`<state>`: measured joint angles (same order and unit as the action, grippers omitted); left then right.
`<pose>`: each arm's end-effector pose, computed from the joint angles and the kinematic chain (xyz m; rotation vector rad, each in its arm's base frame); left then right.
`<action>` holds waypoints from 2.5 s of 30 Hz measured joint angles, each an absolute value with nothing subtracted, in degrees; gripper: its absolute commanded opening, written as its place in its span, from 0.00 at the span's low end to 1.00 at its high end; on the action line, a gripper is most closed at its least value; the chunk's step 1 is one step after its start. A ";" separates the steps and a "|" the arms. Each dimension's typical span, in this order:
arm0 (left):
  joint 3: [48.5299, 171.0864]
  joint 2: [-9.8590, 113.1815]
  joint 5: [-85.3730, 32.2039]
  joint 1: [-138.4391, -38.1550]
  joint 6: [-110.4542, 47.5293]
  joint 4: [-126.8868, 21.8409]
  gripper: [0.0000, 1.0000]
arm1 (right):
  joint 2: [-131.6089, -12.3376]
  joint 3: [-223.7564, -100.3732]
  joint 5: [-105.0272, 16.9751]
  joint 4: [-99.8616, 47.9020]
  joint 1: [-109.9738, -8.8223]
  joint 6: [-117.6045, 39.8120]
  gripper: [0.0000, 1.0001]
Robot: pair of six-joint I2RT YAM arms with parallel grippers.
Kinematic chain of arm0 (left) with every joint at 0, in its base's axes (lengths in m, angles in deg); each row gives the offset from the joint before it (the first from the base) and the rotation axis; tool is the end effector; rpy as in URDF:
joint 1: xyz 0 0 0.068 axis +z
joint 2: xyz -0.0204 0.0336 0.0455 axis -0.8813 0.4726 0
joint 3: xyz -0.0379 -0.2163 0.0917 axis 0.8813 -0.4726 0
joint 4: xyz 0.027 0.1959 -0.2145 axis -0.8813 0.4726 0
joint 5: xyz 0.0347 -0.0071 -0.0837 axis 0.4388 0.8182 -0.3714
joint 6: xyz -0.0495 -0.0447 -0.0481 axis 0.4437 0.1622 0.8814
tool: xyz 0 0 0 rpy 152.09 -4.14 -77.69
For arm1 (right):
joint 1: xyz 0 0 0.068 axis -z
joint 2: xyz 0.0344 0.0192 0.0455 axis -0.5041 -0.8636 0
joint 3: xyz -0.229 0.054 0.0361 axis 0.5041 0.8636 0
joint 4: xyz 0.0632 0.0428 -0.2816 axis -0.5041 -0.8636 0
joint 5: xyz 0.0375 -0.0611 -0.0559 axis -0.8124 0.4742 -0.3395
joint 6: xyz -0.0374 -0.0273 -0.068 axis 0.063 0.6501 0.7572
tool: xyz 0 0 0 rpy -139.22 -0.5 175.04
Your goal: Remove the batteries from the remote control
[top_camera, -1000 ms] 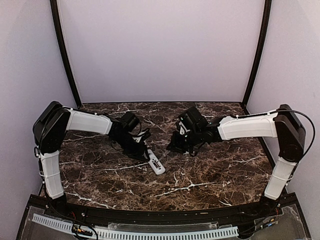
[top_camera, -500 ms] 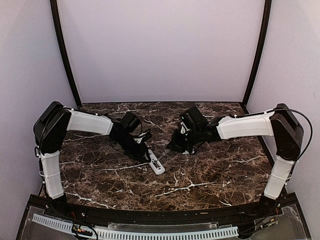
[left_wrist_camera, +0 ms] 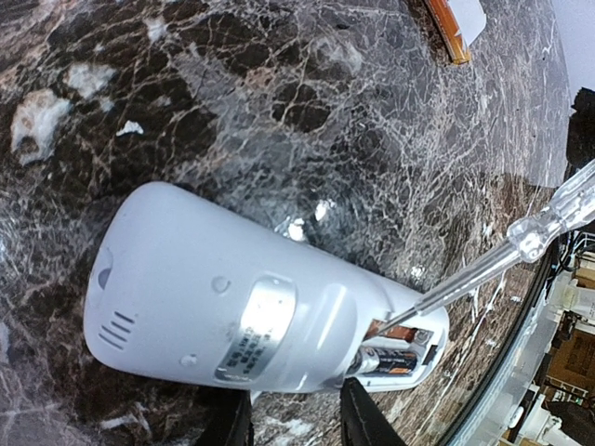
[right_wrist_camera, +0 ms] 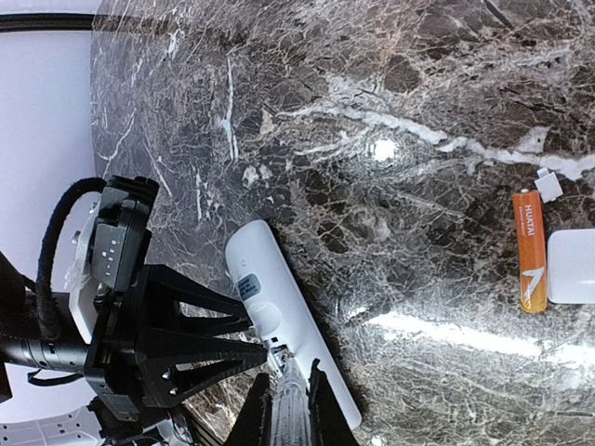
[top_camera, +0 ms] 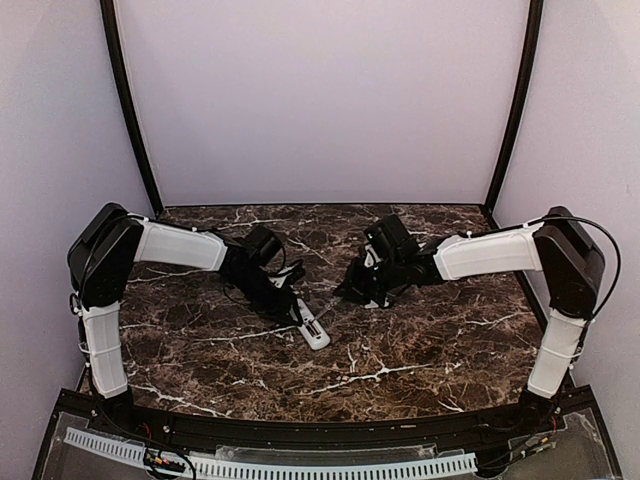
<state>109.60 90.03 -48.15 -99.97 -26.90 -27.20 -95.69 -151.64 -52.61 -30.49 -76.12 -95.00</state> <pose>0.3048 -0.2851 0.0587 0.7062 2.7526 -0.9589 0.2861 0.3236 0.1030 0.2397 2.6696 1.1298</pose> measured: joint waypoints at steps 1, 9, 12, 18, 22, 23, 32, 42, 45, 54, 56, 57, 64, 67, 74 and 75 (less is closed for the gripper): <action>109.60 90.03 -48.19 -99.97 -26.88 -27.17 0.32 | -95.75 -151.53 -52.90 -30.23 -75.96 -95.19 0.00; 109.56 90.14 -49.00 -99.99 -26.81 -26.65 0.31 | -97.19 -149.83 -55.98 -24.87 -75.79 -97.62 0.00; 109.56 90.14 -49.00 -99.99 -26.81 -26.63 0.31 | -97.19 -149.67 -56.18 -24.54 -75.70 -97.82 0.00; 109.56 90.14 -49.02 -99.99 -26.81 -26.58 0.31 | -97.19 -149.15 -56.44 -23.76 -75.55 -98.17 0.00; 109.56 90.14 -49.02 -100.01 -26.81 -26.56 0.31 | -97.06 -148.34 -57.29 -22.77 -75.11 -98.36 0.00; 109.56 90.14 -49.02 -100.01 -26.81 -26.56 0.31 | -96.95 -148.17 -57.53 -22.69 -75.02 -98.36 0.00; 109.56 90.14 -49.15 -100.01 -26.77 -26.58 0.31 | -95.66 -147.09 -61.23 -23.25 -74.65 -96.64 0.00; 109.56 90.14 -49.22 -100.01 -26.73 -26.58 0.31 | -95.12 -144.84 -65.51 -21.24 -74.04 -96.35 0.00; 109.56 90.14 -49.20 -99.99 -26.73 -26.54 0.31 | -94.79 -143.77 -66.82 -20.59 -73.89 -97.27 0.00; 109.54 90.12 -49.41 -99.84 -26.35 -26.54 0.32 | -94.29 -142.13 -69.82 -18.49 -73.80 -98.95 0.00; 109.49 90.12 -49.55 -99.75 -26.31 -26.54 0.32 | -94.29 -141.83 -70.14 -18.14 -73.76 -99.08 0.00; 109.49 90.12 -49.59 -99.64 -26.31 -26.56 0.32 | -94.29 -141.78 -70.23 -18.05 -73.76 -99.11 0.00; 109.47 90.10 -49.85 -98.90 -26.16 -26.56 0.33 | -94.16 -141.56 -71.10 -17.68 -73.73 -99.08 0.00; 109.41 90.05 -49.92 -98.70 -26.09 -26.58 0.34 | -93.61 -141.56 -71.13 -18.14 -73.73 -98.82 0.00; 109.08 89.70 -49.61 -97.89 -25.92 -27.33 0.36 | -91.18 -141.59 -74.49 -16.08 -73.73 -98.38 0.00; 109.01 89.62 -49.39 -97.72 -25.92 -27.48 0.36 | -91.16 -141.59 -74.71 -15.95 -73.73 -98.34 0.00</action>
<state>109.01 89.62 -49.39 -97.72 -25.92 -27.48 -91.16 -141.59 -74.71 -15.95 -73.73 -98.34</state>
